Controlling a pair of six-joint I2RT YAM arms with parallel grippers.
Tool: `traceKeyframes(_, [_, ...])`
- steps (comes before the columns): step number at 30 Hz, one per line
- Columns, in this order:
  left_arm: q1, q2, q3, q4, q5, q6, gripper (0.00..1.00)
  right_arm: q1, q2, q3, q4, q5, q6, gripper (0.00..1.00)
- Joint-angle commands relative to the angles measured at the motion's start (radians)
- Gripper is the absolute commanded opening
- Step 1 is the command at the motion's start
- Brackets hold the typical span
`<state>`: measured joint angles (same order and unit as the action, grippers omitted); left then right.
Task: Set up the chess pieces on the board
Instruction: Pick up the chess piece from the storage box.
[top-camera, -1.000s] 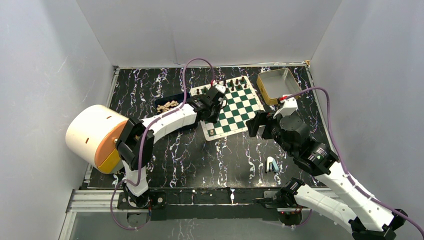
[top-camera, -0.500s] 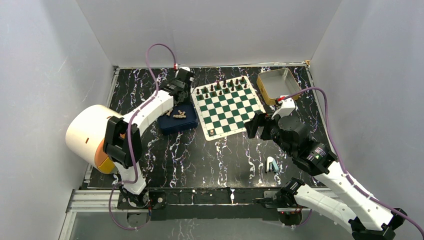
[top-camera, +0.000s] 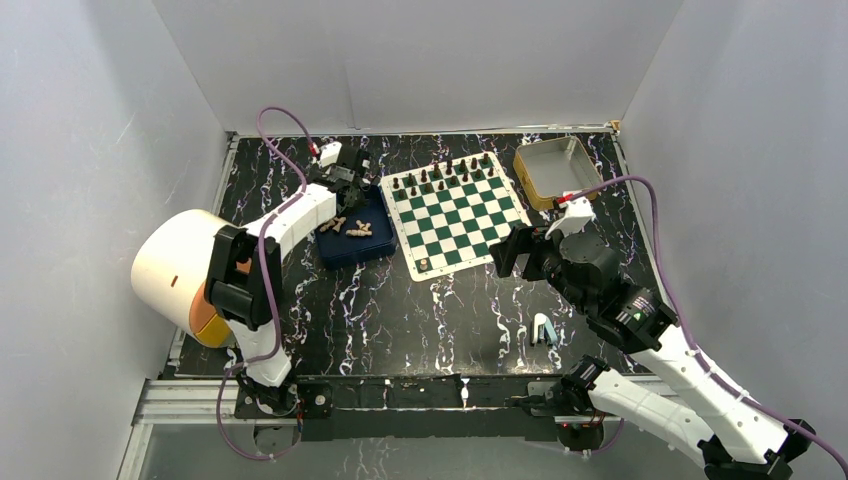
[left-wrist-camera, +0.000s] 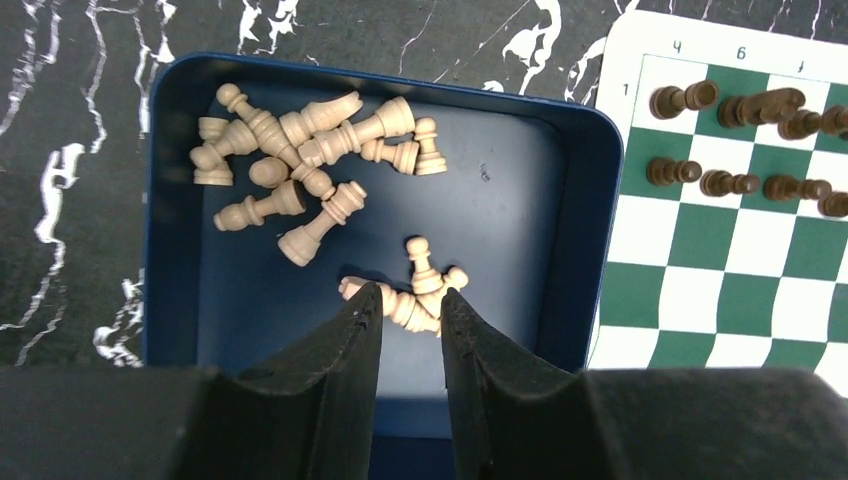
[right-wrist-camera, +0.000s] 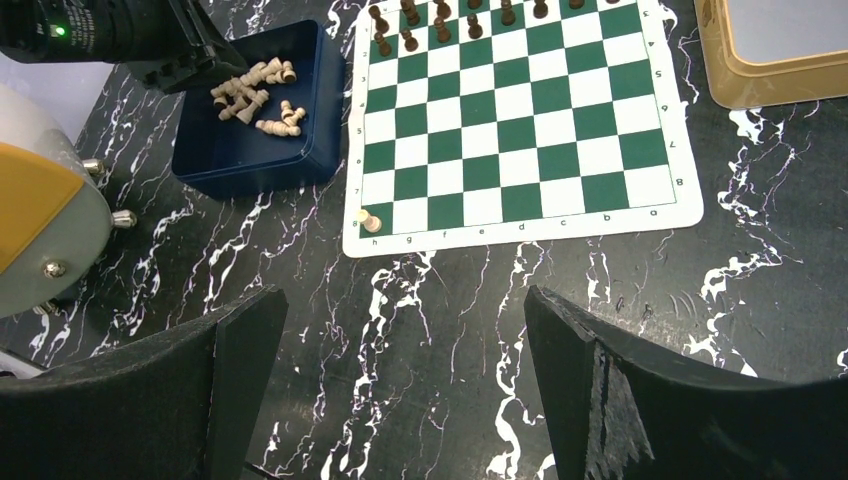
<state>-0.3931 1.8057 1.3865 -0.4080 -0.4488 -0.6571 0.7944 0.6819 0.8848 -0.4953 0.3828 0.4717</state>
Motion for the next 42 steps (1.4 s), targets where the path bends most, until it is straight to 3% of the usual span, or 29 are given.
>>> traceKeyframes(1, [0.032, 0.033, -0.014, 0.057, 0.038, -0.134, 0.25, 0.005, -0.018, -0.010, 0.059, 0.004, 0.005, 0.99])
traceKeyframes(16, [0.042, 0.141, -0.037, 0.110, 0.130, -0.158, 0.26, 0.005, -0.027, -0.005, 0.051, 0.018, -0.002, 0.99])
traceKeyframes(32, [0.043, 0.176, -0.065, 0.108, 0.123, -0.142, 0.29, 0.005, -0.019, -0.008, 0.059, 0.016, -0.002, 0.99])
traceKeyframes(36, [0.043, 0.179, -0.057, 0.107, 0.130, -0.132, 0.25, 0.005, -0.019, -0.006, 0.058, 0.014, -0.002, 0.99])
traceKeyframes(42, [0.043, 0.152, -0.016, 0.106, 0.144, -0.066, 0.10, 0.005, -0.018, -0.008, 0.058, 0.013, 0.000, 0.99])
